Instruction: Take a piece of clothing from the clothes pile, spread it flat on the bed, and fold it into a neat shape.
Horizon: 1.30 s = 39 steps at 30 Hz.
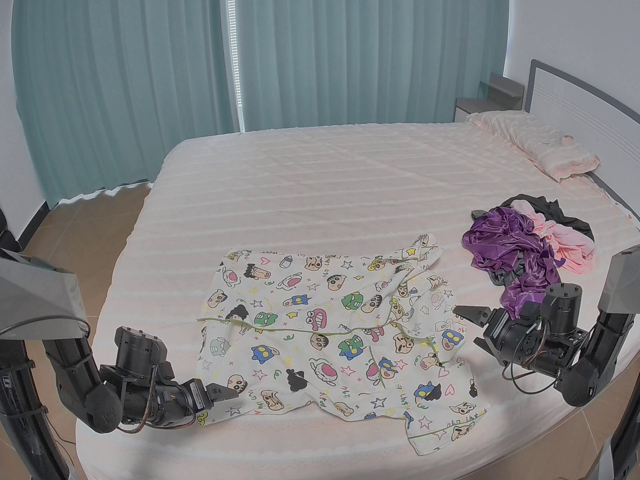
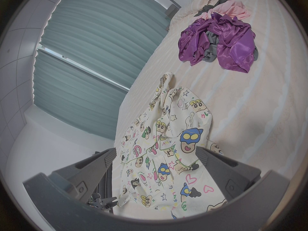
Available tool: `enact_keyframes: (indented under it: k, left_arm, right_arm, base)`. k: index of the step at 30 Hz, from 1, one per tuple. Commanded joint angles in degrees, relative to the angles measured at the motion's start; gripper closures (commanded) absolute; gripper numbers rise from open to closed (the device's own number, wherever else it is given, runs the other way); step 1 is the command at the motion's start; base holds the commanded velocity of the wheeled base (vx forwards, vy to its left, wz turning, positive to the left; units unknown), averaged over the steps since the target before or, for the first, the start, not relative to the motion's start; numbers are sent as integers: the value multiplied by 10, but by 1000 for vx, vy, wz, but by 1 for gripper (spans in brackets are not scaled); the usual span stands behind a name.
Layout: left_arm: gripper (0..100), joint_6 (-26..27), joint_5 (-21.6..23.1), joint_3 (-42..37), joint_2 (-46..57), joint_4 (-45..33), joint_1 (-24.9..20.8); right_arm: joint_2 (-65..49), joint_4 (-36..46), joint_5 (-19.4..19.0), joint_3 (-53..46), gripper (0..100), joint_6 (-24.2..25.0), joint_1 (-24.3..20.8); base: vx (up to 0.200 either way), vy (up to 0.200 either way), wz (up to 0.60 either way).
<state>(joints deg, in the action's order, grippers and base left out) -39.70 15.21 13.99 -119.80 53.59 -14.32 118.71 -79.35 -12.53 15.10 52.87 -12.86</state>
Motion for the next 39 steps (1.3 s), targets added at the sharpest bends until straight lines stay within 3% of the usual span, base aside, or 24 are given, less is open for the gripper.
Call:
enact_keyframes:
  k: [1,6,7,17,27,39]
  left_arm:
    - [0,0,-5,5,-3,0,-5]
    - [0,0,-6,13,-3,0,-4]
    - [100,0,-7,16,-3,0,-3]
    - [100,-1,-34,44,-6,-1,27]
    - [100,18,-39,103,-10,-3,86]
    - [100,34,-47,157,-68,-3,108]
  right_arm:
    - [1,0,0,-1,0,0,1]
    - [7,-1,0,-1,0,0,2]
    - [10,-1,0,-1,0,-1,2]
    - [28,0,-1,-21,0,-42,9]
    - [75,0,-7,-56,0,-147,15]
    - [110,0,-60,-91,0,-249,19]
  base:
    - [0,0,0]
    - [0,0,0]
    - [0,0,0]
    - [0,0,0]
    - [0,0,0]
    - [0,0,0]
